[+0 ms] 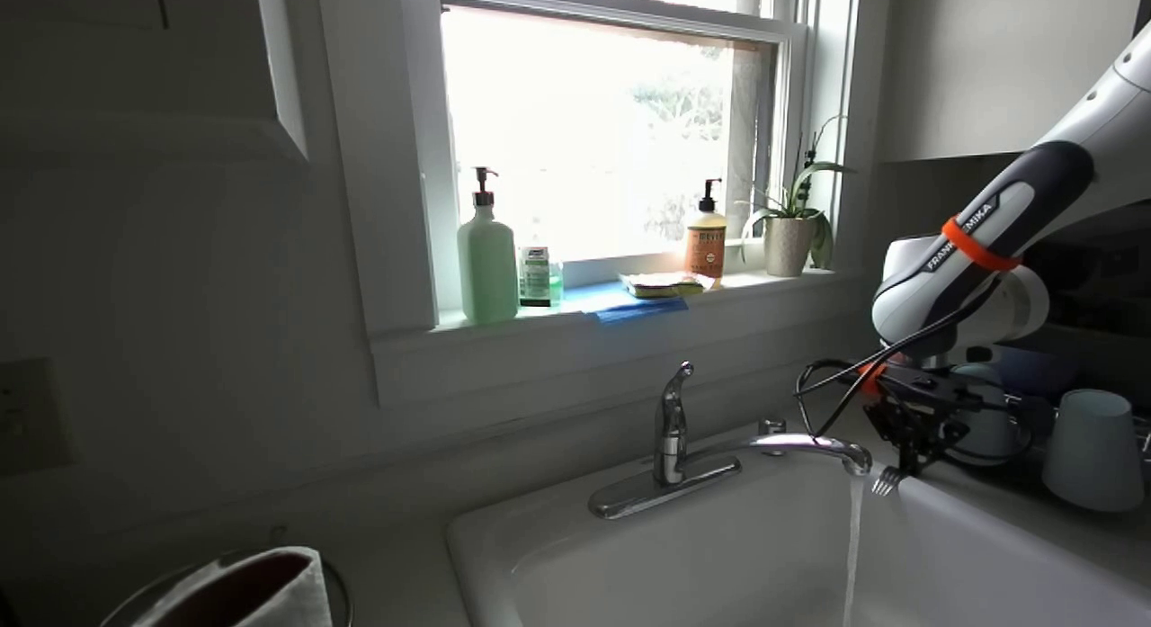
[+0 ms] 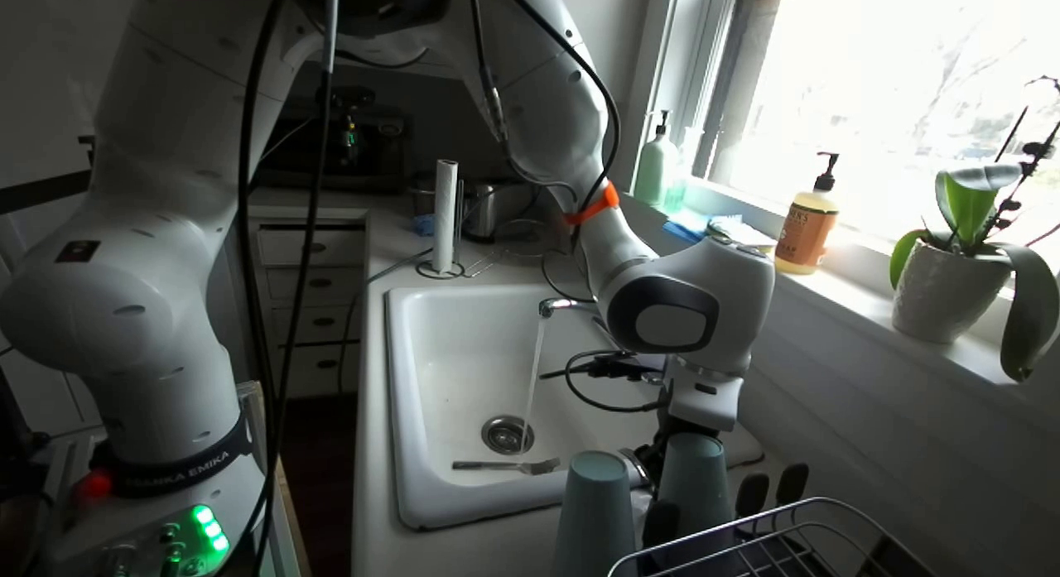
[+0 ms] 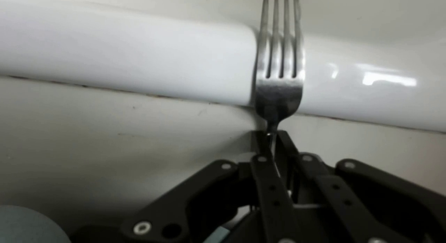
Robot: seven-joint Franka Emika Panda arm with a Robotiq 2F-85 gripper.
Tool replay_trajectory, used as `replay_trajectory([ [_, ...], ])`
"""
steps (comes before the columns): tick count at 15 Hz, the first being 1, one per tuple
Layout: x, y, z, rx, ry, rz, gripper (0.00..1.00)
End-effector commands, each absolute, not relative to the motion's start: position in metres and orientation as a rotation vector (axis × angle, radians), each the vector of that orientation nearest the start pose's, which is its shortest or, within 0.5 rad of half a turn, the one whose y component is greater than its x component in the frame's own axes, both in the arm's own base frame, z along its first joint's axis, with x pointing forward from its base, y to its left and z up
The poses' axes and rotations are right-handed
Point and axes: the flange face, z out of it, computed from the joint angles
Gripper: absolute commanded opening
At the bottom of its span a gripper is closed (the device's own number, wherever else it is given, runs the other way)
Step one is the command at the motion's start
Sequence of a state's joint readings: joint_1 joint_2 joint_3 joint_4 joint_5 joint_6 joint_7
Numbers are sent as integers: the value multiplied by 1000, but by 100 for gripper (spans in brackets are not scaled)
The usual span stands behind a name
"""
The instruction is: Turn the faucet on then rinse the fork under it
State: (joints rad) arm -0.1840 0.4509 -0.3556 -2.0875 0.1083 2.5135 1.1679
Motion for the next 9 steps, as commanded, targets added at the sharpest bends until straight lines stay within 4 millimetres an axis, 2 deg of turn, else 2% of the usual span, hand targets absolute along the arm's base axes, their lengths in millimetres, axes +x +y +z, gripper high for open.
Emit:
replay_trajectory([
  [1,506,-304,224,-2050,2435,-35,3],
  [9,517,-280,263,-2164,2281,-102,3],
])
